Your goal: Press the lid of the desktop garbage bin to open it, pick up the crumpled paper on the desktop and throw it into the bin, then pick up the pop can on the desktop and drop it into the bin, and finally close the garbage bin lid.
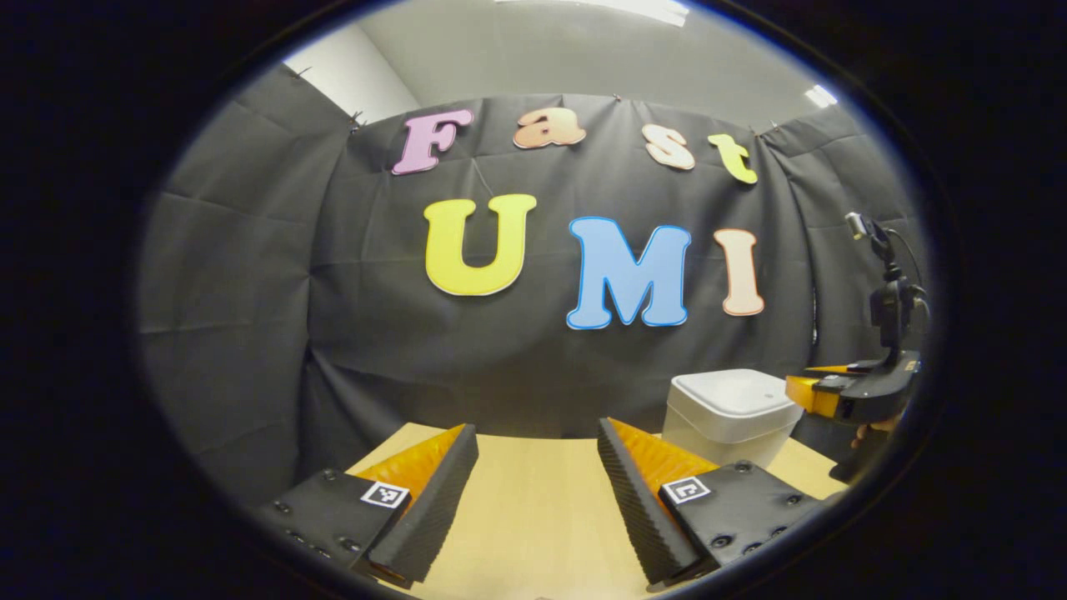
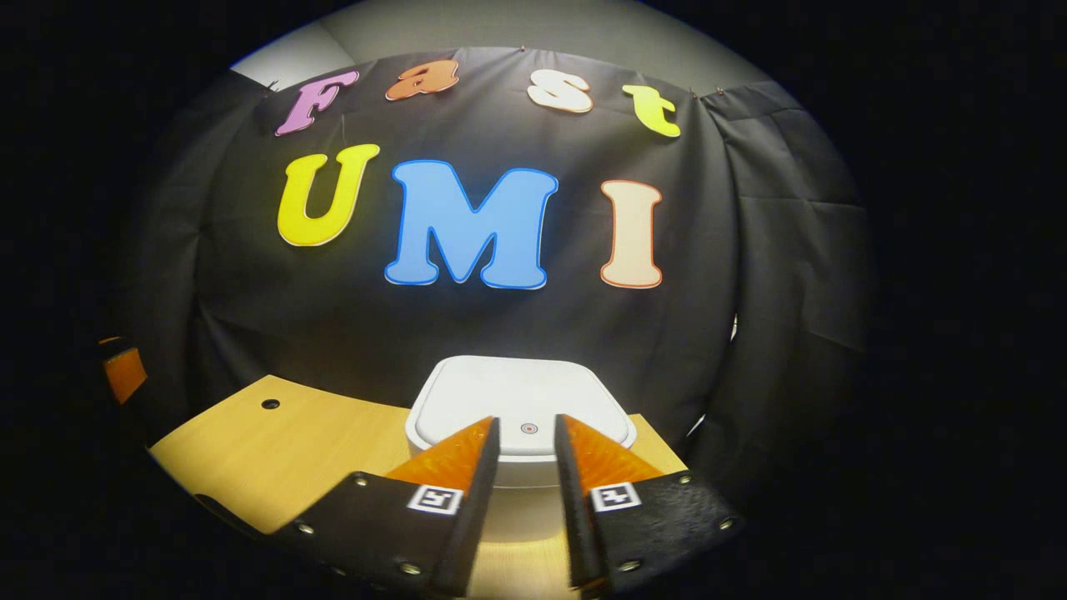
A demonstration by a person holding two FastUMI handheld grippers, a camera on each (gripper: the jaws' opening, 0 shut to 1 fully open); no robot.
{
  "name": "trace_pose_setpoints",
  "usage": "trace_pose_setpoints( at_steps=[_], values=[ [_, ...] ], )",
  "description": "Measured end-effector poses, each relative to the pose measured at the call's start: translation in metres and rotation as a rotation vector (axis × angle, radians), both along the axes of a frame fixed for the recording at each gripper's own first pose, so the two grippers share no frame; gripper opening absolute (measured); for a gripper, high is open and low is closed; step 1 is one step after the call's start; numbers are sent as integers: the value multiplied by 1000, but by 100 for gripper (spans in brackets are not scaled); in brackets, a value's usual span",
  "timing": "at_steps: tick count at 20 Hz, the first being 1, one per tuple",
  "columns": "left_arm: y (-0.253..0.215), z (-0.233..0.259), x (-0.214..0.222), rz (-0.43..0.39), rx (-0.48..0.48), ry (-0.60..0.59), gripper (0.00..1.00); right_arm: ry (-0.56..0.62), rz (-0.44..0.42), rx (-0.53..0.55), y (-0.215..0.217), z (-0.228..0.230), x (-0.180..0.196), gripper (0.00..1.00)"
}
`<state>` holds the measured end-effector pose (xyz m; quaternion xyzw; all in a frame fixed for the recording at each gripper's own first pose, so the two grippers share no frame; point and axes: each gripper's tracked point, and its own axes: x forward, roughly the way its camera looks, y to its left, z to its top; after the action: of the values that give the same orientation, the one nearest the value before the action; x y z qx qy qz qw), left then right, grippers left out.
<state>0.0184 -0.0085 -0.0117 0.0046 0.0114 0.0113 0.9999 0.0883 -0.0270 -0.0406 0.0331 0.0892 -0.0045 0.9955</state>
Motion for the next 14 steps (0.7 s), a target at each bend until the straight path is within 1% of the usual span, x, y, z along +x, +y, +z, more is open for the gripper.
trace_pose_setpoints(
  at_steps=[1,4,5,6,7,9,11,12,13,14],
  values=[
    [0,-1,1,-1,0,1,96,5,7,10,1,0,3,31],
    [0,-2,4,-2,-2,2,96,13,24,17,3,-3,20,31],
    [1,-3,5,-2,-1,2,94,14,-11,17,-6,1,18,20],
    [2,-3,5,-1,1,2,96,11,3,30,-2,3,27,18],
    [2,-3,5,0,1,0,96,12,12,37,0,3,30,7],
    [3,-4,4,0,-4,1,96,20,16,20,1,4,40,7],
    [4,-4,3,1,-6,3,95,44,34,0,2,0,46,4],
    [4,-4,3,2,-5,2,94,58,35,-8,0,-4,48,4],
    [5,-4,3,3,-4,0,96,75,46,-8,1,-7,49,4],
    [6,-3,2,4,-2,-2,96,92,54,-11,3,-11,50,4]
  ],
)
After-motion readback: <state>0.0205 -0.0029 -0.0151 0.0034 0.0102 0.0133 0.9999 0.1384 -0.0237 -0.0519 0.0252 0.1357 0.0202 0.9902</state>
